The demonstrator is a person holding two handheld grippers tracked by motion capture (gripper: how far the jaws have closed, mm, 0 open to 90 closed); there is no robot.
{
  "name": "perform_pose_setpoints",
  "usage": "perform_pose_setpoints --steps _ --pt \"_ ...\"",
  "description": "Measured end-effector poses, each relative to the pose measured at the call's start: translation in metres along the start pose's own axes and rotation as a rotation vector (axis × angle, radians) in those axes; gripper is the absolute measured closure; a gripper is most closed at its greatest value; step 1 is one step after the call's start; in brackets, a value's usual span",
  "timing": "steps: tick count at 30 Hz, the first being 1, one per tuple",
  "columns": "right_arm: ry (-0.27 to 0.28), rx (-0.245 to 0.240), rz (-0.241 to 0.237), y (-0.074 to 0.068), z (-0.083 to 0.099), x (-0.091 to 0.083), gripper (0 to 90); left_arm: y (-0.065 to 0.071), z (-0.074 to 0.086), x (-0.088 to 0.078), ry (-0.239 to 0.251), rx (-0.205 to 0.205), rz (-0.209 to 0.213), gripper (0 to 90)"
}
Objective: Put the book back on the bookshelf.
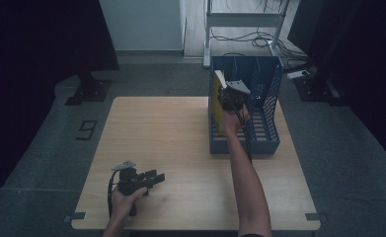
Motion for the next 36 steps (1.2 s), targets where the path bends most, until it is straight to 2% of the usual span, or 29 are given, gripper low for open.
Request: perform_pose_setpoints --steps 20,25,32,36 --pt "0.011 0.005 0.01 0.001 0.002 0.015 74.7 -0.003 0.003 0.005 -0.019 -0.006 0.001 41.9" --pt "0.011 -0.037 -0.007 -0.005 0.002 0.017 74.4 -0.003 0.004 0.005 -0.02 -0.005 0.002 41.9" --pt "0.021 -0.036 -0.047 -0.006 0.004 0.013 69.8 0.001 0.005 0.008 -0.029 0.001 0.009 41.7" --pt "0.013 -0.051 -0.062 -0.007 0.005 0.011 66.8 0.001 0.006 0.008 -0.035 0.005 0.01 41.6"
Point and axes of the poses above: each handheld gripper's, and its own axes: x roughly forward along the jaws, z roughly out of its underside, y roughly to its right, the point moved 7 cm from there along x, roughly forward along the jaws
